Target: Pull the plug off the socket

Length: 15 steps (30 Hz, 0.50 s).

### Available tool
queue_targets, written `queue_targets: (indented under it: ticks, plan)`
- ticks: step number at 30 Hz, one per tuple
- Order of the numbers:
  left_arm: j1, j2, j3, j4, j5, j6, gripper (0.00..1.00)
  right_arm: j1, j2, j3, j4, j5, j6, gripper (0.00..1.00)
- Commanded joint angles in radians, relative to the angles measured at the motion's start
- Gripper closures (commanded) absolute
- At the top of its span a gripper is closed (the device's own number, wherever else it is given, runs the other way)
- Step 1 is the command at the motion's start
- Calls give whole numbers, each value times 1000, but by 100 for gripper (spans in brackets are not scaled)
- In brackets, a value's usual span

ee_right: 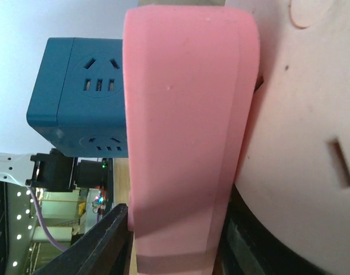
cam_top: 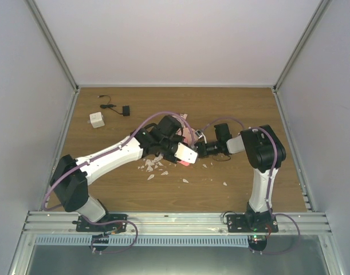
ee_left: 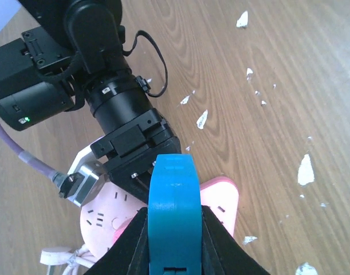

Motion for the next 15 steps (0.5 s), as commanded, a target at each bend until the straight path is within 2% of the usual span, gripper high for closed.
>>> queue_targets:
  ticks: [1,4,10,15]
  plan:
    - [46,-33,66,-169,159,-84,86,-12,-11,-14,-53,84,-53,54]
    - [74,-44,70,-214,207,-105,86,-11,-22,-3,-84,75,-82,47]
    - [160,-80,80,-260,315,-143,86,-12,-67,0,-142,65,-142,25]
    - [232,-100,96,-275,396,-178,86,-11,-98,9,-208,55,-209,17]
